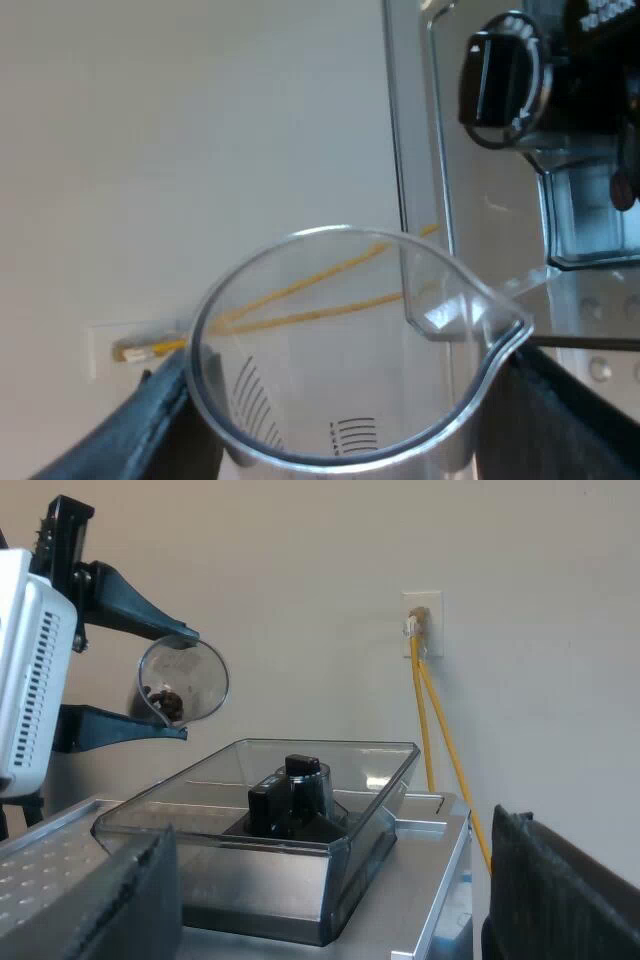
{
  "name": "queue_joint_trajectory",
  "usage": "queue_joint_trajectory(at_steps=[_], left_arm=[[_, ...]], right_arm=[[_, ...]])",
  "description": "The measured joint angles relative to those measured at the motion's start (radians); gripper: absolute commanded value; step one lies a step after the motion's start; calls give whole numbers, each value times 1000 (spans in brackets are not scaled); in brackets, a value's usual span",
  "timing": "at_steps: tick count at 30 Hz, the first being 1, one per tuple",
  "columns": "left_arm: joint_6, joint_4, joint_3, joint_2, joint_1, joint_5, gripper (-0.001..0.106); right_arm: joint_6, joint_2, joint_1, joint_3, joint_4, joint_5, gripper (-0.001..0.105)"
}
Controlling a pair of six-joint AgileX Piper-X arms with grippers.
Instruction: Pour the beans into the coffee machine
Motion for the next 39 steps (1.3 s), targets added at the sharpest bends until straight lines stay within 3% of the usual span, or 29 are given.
queue_joint_trajectory(at_steps=[8,31,39], left_arm=[[118,-63,0,13,0,0,21],[445,-73,0,16,0,0,21],[509,-120,0,16,0,8,21]], right_arm=[[0,0,0,0,0,0,67],[0,0,0,0,0,0,67],[0,0,0,0,0,0,67]])
